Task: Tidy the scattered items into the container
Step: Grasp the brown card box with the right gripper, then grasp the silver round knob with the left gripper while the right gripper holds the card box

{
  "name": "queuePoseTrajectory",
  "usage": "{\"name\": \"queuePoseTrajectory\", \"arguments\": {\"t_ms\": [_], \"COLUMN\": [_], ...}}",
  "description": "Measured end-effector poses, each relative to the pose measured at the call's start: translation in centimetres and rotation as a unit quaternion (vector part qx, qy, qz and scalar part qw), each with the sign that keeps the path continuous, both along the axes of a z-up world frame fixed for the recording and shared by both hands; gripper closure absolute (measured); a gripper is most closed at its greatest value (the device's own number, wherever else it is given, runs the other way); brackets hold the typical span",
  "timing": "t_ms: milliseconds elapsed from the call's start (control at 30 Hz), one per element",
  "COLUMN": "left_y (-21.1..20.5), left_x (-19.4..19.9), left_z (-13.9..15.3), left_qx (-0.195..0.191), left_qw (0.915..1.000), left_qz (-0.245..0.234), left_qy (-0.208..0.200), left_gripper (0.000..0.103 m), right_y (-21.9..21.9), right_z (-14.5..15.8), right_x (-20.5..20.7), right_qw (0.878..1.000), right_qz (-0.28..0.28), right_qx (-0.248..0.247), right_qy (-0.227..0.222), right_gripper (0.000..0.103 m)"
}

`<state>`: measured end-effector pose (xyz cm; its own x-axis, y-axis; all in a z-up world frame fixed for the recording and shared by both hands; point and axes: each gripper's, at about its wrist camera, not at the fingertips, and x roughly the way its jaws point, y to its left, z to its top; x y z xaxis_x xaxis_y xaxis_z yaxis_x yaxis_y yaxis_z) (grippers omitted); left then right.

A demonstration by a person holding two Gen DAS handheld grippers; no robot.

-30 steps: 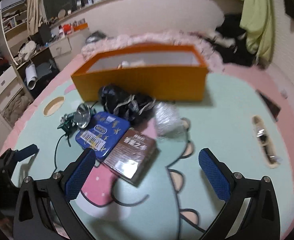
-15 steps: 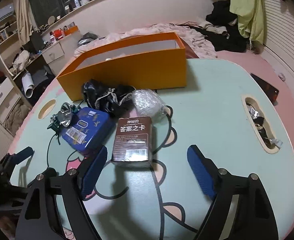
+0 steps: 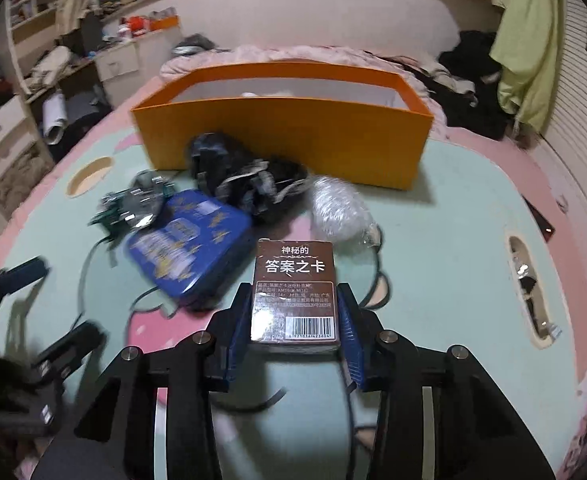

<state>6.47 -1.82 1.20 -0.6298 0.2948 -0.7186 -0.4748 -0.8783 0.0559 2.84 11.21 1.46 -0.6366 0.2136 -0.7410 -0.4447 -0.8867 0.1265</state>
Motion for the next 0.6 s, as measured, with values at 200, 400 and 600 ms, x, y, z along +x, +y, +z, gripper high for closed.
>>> {"name": "queuePoseTrajectory", "arguments": {"t_ms": [200,400,600], "left_y": [0.0,-0.1,-0.8], "left_x": [0.0,0.0,-0.3], "left_z": [0.0,0.0,1.6], "left_qx": [0.000,0.002,0.038], "left_qw": [1.0000,1.0000,0.9993], "left_qz": [0.001,0.002,-0.009], "left_qy": [0.000,0.001,0.002], "left_gripper": [0.000,0.000,0.002], "right_y": [-1.3,-2.1,-1.6], "right_z": [0.1,-0.6,-0.8], "right_x": [2.5,1.5,1.7], "right_qw": [0.999,0.999,0.999], "right_qz": [0.025,0.041,0.042], "right_qx": [0.001,0.019,0.013], "right_qy": [0.030,0.000,0.004], "right_gripper": [0.061,0.061,0.061]}}
